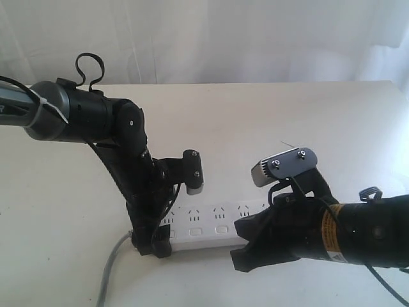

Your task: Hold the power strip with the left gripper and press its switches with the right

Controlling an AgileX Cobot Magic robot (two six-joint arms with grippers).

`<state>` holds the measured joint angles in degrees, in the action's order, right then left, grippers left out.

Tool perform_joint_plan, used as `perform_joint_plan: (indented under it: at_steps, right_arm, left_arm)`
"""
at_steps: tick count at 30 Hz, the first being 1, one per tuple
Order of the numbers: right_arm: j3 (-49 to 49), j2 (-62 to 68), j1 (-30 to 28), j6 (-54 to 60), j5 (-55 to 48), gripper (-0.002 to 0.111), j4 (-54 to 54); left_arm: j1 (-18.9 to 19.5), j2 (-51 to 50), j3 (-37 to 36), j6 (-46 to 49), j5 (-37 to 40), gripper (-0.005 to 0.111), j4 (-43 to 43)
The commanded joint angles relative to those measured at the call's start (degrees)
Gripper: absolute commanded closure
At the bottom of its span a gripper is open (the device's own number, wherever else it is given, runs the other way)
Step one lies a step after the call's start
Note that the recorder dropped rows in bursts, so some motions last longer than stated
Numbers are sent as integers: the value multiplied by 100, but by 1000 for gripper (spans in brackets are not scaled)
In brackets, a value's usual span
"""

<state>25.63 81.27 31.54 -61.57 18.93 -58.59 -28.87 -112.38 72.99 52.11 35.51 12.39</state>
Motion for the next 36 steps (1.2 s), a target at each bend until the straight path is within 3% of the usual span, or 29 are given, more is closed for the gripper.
perform_joint_plan:
  at_steps: [1, 17, 24, 31, 36]
  right_arm:
    - [-35, -51, 2, 471, -352, 108, 505]
    - [-35, 195, -18, 1067, -270, 108, 1284]
    - [-35, 813, -18, 1279, 383, 108, 1635]
    - [-35, 874, -18, 2420, 38, 108, 3034]
    - [-35, 891, -18, 2467, 247, 108, 3115]
  left_arm:
    - [12, -36, -103, -191, 235, 107, -34]
    - [12, -36, -103, -244, 269, 107, -48]
    - [12, -36, -103, -222, 458, 107, -83]
    - [12, -36, -103, -222, 541, 107, -251]
    - [12, -36, -103, -155, 505, 107, -250]
